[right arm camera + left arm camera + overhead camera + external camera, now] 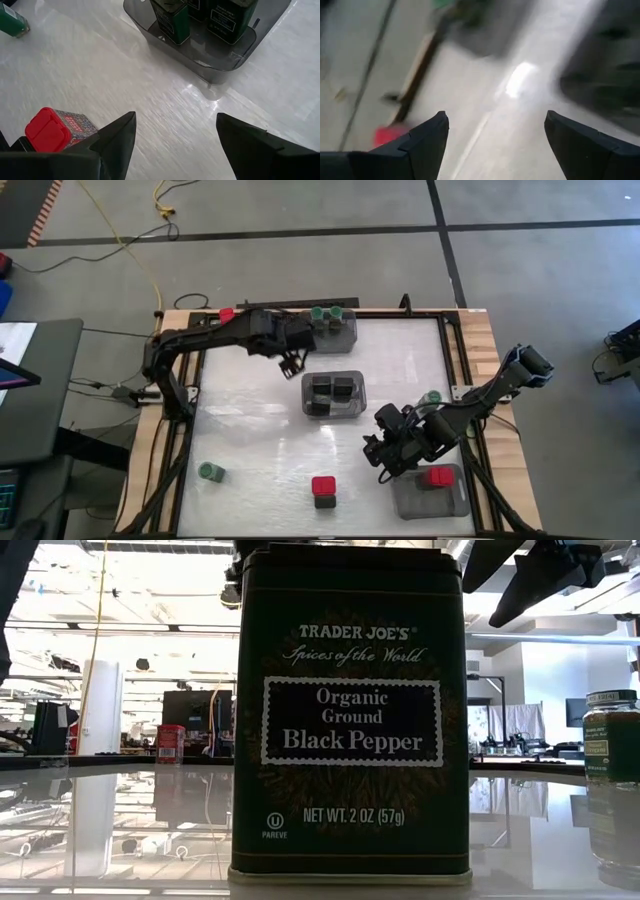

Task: Sort spices by type
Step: Put the red seasoning can into the bottom black bin

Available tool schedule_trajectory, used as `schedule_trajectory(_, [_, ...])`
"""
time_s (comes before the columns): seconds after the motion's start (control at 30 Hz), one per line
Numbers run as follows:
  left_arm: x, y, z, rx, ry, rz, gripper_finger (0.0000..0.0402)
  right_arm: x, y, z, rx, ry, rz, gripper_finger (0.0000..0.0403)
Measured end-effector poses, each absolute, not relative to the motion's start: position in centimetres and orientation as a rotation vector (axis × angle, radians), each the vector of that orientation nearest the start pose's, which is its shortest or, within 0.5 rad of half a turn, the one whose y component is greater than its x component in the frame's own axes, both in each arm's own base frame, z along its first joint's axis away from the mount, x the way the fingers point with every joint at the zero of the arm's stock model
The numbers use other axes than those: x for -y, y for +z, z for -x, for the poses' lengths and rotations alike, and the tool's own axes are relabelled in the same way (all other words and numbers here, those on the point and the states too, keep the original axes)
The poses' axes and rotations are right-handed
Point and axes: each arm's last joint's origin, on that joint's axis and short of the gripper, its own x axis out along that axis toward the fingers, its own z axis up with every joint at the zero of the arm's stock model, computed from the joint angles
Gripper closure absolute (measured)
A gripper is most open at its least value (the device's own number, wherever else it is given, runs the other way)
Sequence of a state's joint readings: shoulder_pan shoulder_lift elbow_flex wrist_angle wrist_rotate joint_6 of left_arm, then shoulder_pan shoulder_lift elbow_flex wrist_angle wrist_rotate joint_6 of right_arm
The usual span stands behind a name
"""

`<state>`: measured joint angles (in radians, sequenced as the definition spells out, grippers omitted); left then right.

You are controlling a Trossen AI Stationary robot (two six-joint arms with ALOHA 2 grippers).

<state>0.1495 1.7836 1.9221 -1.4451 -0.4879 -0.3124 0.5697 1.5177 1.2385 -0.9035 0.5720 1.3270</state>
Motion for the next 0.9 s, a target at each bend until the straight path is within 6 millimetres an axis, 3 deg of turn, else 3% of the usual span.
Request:
schedule_trajectory(0.2, [-11.5, 36.3, -30.4, -1.245, 1.021, 0.199, 0.0087, -14.4, 27.2, -25.6, -0.779, -0.615, -0.581, 0.0100])
schedule_trajectory(0.43, [-17.5, 36.3, -27.9, -1.244, 1.169, 0.222, 0.0087, -14.4, 27.2, -25.6, -0.777, -0.618, -0.589, 0.0100])
schedule_trajectory(0.67, [-23.9, 34.0, -23.3, -1.210, 1.395, 0.421, 0.0087, -14.4, 27.2, -25.6, -0.769, -0.630, -0.614, 0.0100])
schedule_trajectory(0.9, [-26.4, 30.5, -19.6, -1.195, 1.613, 0.640, 0.0087, -13.7, 27.2, -25.9, -0.755, -0.667, -0.648, 0.0100])
